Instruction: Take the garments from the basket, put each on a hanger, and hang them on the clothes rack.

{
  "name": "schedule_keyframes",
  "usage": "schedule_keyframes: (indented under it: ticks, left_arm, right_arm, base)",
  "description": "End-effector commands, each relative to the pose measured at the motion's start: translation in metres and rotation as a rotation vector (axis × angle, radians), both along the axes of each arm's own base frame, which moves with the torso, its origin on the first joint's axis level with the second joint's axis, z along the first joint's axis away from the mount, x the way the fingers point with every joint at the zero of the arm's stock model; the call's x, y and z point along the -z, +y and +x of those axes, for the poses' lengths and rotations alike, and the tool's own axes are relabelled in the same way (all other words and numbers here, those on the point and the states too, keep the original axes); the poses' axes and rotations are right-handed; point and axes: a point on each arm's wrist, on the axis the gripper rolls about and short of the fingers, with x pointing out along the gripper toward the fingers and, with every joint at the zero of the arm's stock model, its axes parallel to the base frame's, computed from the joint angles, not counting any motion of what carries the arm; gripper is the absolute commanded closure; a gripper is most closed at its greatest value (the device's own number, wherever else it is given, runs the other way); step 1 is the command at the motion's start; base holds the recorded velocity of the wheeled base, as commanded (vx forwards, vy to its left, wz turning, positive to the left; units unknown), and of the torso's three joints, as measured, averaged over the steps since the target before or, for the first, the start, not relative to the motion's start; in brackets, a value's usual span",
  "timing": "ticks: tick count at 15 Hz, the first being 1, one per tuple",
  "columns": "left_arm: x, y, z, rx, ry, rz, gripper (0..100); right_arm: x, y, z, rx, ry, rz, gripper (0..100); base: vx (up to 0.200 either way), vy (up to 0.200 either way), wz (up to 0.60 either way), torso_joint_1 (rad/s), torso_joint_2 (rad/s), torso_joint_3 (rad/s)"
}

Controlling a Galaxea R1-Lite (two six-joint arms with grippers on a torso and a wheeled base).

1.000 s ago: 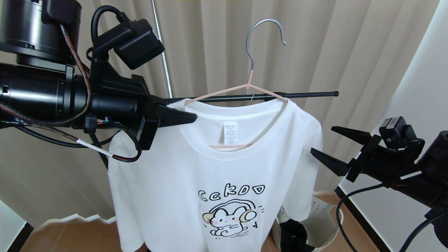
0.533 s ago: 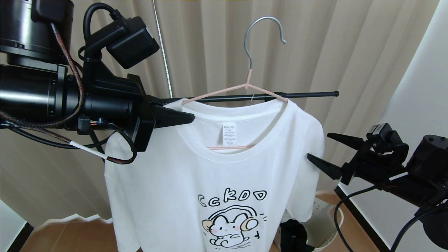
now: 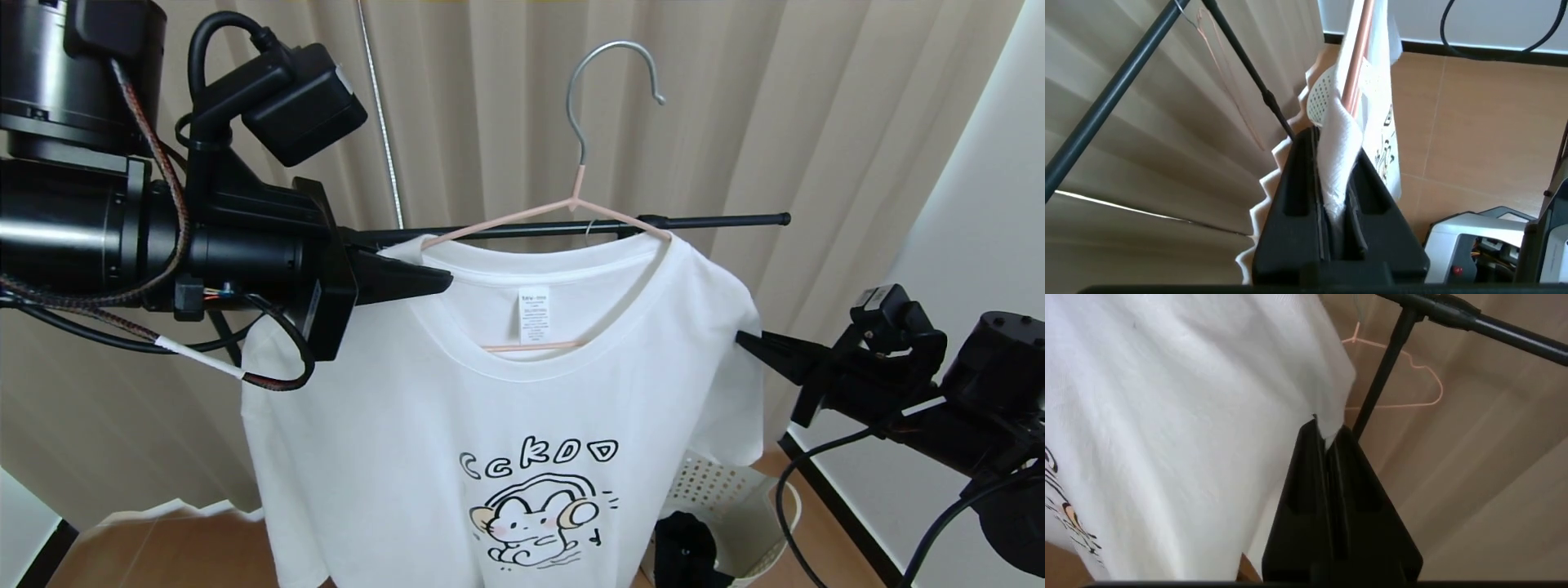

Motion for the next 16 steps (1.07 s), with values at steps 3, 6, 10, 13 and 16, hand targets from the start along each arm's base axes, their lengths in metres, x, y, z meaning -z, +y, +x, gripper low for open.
schedule_keyframes:
  ticks: [3,6,10,13,16]
  left_arm:
    - [0.0004,0.0032,-0.0039,-0.006,0.004,-0.002,100]
    - [0.0024,0.0034,-0.0043,-0.007,0.01,0.0,100]
    - [0.0016,0.0045,-0.0039,-0.011,0.005,-0.003,100]
    - [0.0023,0.0077,-0.0052,-0.021,0.008,-0.003,100]
    - [0.0027,0.0081,-0.0051,-0.023,0.01,-0.004,100]
  right_arm:
    - [-0.0051,-0.0147,0.0058,0.051,-0.024,0.002,100]
    - [-0.0048,-0.016,0.0063,0.056,-0.023,0.002,100]
    - [-0.0046,-0.016,0.0063,0.058,-0.021,0.002,100]
    - [-0.0056,-0.016,0.0055,0.059,-0.024,0.002,100]
    - [-0.0094,-0.013,-0.0028,0.048,-0.031,-0.001,100]
  base:
    - [0.0,0.0,0.0,0.0,0.0,0.0]
    - [0.0,0.0,0.0,0.0,0.0,0.0]
    - [0.0,0.0,0.0,0.0,0.0,0.0]
    - [0.0,0.0,0.0,0.0,0.0,0.0]
    - [0.0,0.0,0.0,0.0,0.0,0.0]
